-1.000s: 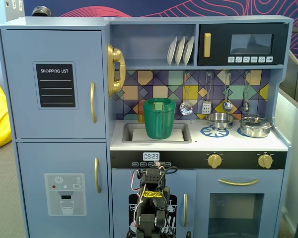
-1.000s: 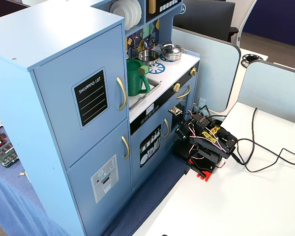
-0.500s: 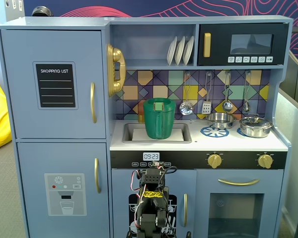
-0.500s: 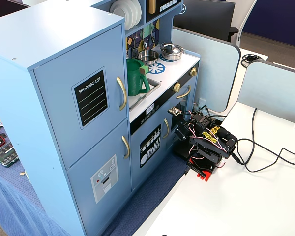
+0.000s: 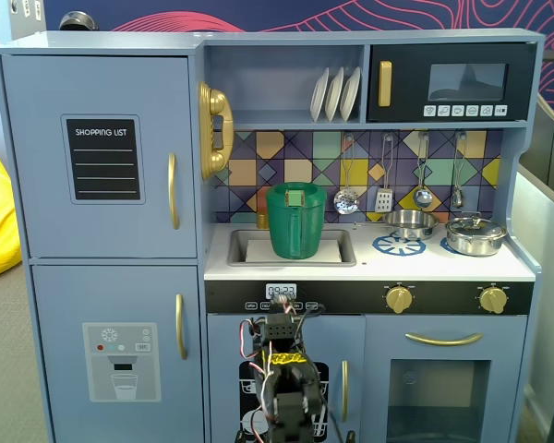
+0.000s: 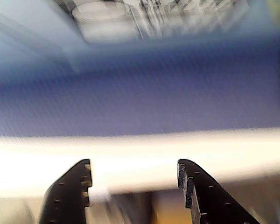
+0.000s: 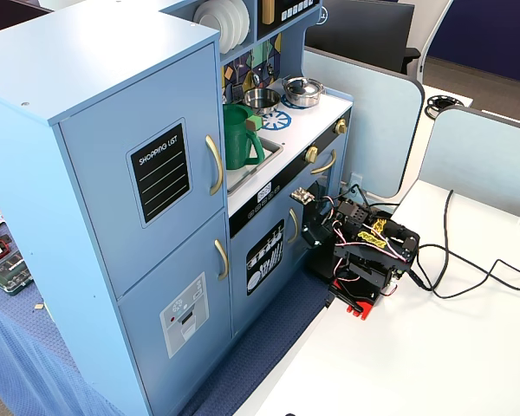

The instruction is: Open the left cabinet door

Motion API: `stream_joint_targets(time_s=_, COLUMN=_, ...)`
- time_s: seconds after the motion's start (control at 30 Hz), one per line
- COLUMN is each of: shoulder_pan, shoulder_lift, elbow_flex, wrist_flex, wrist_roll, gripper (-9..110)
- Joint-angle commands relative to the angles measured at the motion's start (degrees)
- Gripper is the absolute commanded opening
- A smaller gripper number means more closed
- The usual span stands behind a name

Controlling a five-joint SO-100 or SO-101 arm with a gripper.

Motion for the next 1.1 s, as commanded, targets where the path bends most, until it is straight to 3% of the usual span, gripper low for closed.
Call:
stream_joint_targets(time_s=0.0, shoulder_pan=-10.4, shoulder_lift=-6.8, elbow_flex=-9.0, wrist_flex=-16.6, wrist_roll=2.5, gripper=20)
stream_joint_targets(time_s=0.17, shoulder_pan=-21.7, shoulder_lift=-17.8, elbow_flex=-22.1, wrist_flex=-30.3, wrist_roll=1.2, gripper=21)
stream_joint_targets(time_s=0.43, shoulder_pan=-29.5, shoulder_lift=-29.0, elbow_flex=-42.5, wrist_flex=-40.7, wrist_roll=-3.3, gripper=26)
stream_joint_targets(time_s=1.07, shoulder_pan=-27.9, shoulder_lift=-53.5, elbow_flex=-73.7, wrist_flex=-50.0, wrist_roll=-8.9, gripper=27)
